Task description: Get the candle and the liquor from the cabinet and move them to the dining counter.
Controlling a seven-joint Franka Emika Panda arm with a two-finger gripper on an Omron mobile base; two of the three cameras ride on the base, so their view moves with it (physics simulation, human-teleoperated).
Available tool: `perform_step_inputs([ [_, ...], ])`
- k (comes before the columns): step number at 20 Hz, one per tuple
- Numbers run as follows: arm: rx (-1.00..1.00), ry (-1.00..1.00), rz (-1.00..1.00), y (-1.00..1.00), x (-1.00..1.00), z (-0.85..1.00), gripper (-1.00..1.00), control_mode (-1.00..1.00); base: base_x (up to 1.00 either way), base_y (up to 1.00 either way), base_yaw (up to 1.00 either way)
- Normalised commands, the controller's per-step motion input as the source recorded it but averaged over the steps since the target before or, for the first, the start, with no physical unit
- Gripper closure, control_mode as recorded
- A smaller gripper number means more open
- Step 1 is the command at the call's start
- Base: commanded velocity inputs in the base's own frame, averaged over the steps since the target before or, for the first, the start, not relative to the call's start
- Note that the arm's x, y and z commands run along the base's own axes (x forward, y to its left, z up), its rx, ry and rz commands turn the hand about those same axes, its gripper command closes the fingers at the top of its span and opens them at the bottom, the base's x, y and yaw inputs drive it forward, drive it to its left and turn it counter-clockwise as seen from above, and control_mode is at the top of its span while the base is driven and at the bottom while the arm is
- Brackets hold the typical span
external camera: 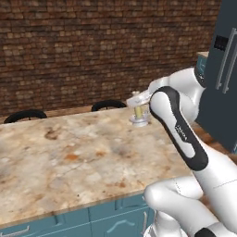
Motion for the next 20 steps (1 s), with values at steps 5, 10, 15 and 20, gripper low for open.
perform_step_inputs([
  [5, 0.0, 0.02, 0.43, 0.1, 0.95, -0.93, 1.0, -1.0, 0.0, 0.0, 0.0],
  [10, 0.01, 0.01, 0.25, 0.02, 0.71, -0.38, 1.0, -1.0, 0.0, 0.0, 0.0],
  [15, 0.0, 0.0, 0.01, 0.15, 0.73, -0.18, 1.0, -1.0, 0.0, 0.0, 0.0],
  [20, 0.0, 0.03, 0.0, 0.12, 0.99, -0.1, 1.0, -1.0, 0.0, 0.0, 0.0],
])
